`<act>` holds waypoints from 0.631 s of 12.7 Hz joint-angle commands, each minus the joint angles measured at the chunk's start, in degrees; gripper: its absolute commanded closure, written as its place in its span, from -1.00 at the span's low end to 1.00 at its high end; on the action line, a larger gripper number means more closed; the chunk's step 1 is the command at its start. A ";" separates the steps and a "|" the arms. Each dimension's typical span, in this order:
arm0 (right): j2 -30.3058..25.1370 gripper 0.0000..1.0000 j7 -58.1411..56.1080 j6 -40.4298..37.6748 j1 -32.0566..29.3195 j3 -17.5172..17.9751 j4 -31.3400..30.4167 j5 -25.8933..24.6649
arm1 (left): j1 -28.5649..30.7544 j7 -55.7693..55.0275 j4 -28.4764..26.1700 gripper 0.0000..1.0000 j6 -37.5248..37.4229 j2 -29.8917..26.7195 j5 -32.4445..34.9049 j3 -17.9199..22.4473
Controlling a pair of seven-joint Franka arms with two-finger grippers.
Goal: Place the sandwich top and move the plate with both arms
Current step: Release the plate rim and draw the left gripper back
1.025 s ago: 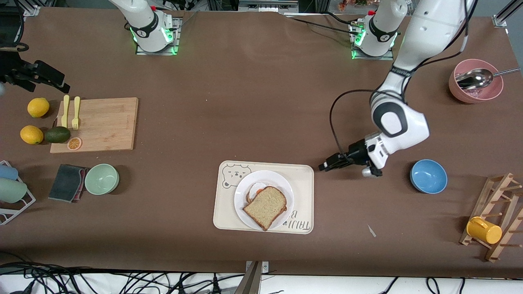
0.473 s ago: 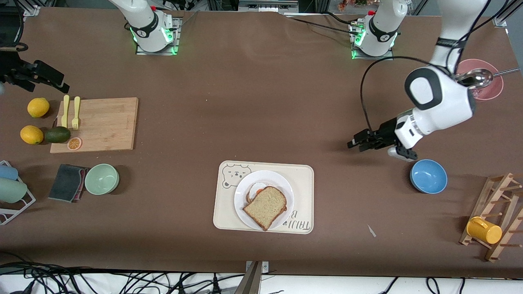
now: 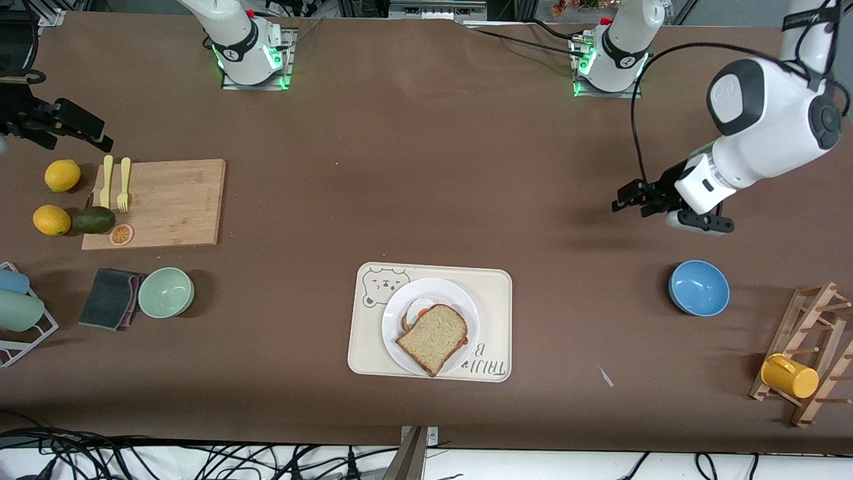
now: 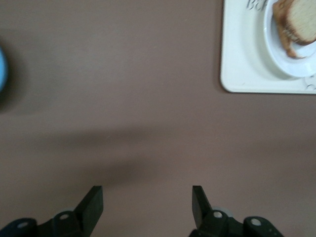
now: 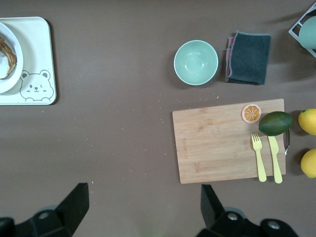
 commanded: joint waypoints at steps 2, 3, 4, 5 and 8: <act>-0.25 -1.00 -0.82 -1.32 0.00 -0.07 1.00 -0.84 | 0.92 -6.74 6.37 -0.75 -11.48 -2.86 10.25 -0.62; -0.25 -1.00 -0.82 -1.24 0.00 -0.16 1.00 -0.84 | 0.92 -8.24 10.23 -0.75 -15.26 -2.51 13.15 -0.62; -0.17 -1.00 -0.82 -1.24 0.00 -0.07 1.00 -0.75 | 0.84 -9.13 14.01 -0.75 -18.78 -2.07 15.53 -0.71; -0.17 -1.00 -0.82 -1.24 0.00 -0.07 1.00 -0.83 | 0.84 -9.14 17.45 -0.77 -22.03 -1.11 17.20 -0.80; -0.17 -1.00 -0.82 -1.24 0.00 -0.07 1.00 -0.84 | 0.84 -10.89 24.58 -0.85 -29.08 0.31 18.36 -0.62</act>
